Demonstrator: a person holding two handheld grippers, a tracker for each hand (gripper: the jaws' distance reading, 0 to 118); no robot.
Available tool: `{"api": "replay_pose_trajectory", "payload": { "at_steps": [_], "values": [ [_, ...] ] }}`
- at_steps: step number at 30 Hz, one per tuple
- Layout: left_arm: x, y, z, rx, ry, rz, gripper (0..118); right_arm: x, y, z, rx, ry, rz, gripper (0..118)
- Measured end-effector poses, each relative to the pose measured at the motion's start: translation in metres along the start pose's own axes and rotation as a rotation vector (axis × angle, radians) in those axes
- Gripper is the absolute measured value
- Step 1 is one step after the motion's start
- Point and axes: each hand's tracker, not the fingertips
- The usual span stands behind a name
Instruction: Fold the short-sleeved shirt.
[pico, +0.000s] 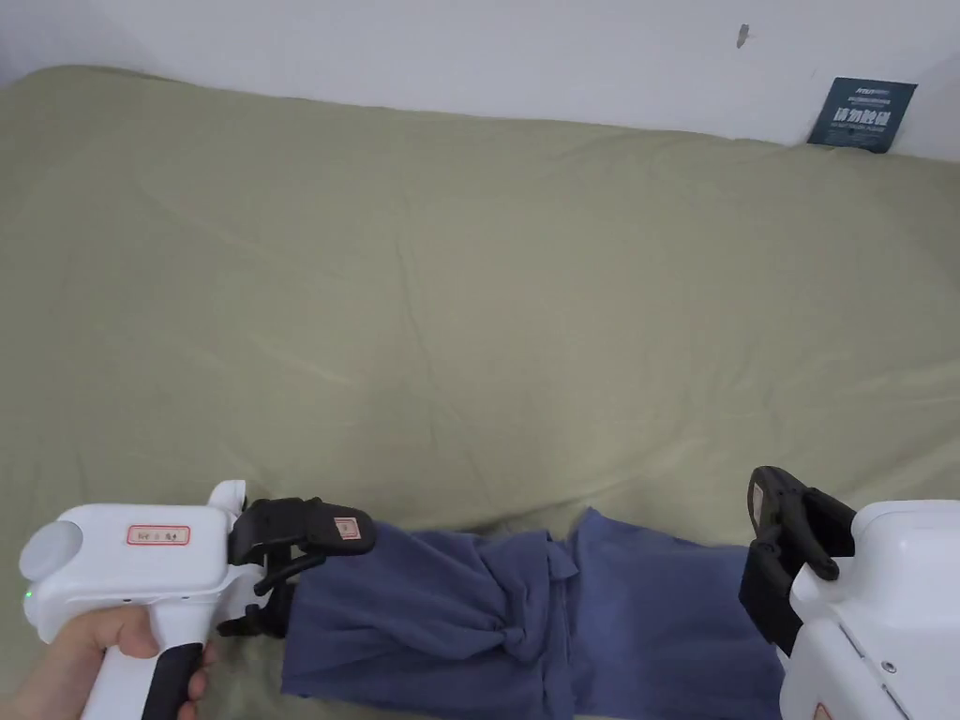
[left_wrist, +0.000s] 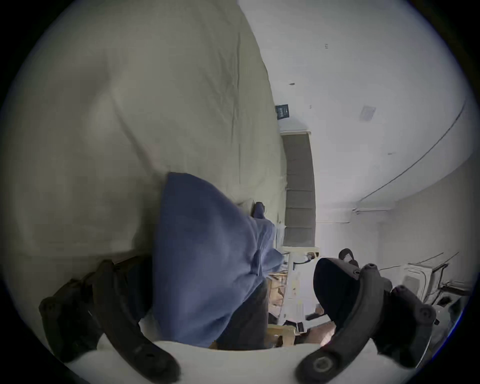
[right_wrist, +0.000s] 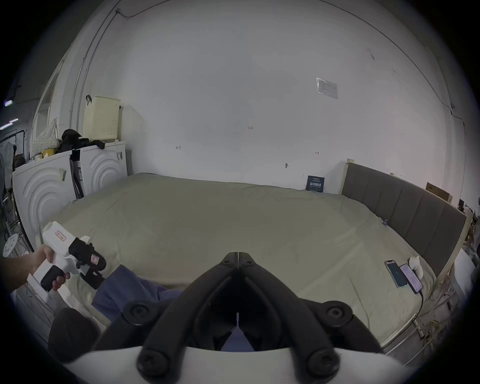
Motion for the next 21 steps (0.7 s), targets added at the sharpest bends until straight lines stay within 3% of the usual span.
{"api": "replay_pose_trajectory", "payload": {
  "at_steps": [2,3,4,5,6,9,14,18,19,21],
  "values": [
    [0.011,-0.001,-0.004,-0.006,0.026,-0.060,106,0.001,0.002,0.003,0.002,-0.003,0.000,0],
    [0.012,-0.004,-0.013,-0.013,0.079,-0.066,72,0.002,0.002,0.005,0.006,-0.007,0.000,0],
    [0.015,-0.005,-0.013,-0.016,0.164,-0.080,19,0.004,0.003,0.006,0.007,-0.007,0.000,0],
    [0.017,-0.007,-0.015,-0.019,0.285,-0.131,8,0.006,0.003,0.006,0.009,-0.006,0.001,0],
    [0.017,-0.008,-0.013,0.007,0.331,-0.136,8,0.007,0.004,0.007,0.011,-0.008,0.001,0],
    [0.037,-0.018,0.001,0.038,0.212,-0.071,8,0.011,0.008,0.012,0.030,-0.014,-0.003,0],
    [0.041,-0.021,0.065,0.182,0.270,-0.050,8,0.016,0.016,0.018,0.060,0.002,0.003,0],
    [0.072,-0.048,0.131,0.315,0.434,-0.070,8,0.016,0.021,0.020,0.087,0.027,0.001,0],
    [0.045,-0.022,0.155,0.332,0.505,-0.088,8,0.016,0.022,0.021,0.093,0.033,-0.001,0],
    [0.060,-0.022,0.165,0.370,0.595,-0.085,8,0.014,0.022,0.020,0.101,0.044,-0.003,0]
  ]
}}
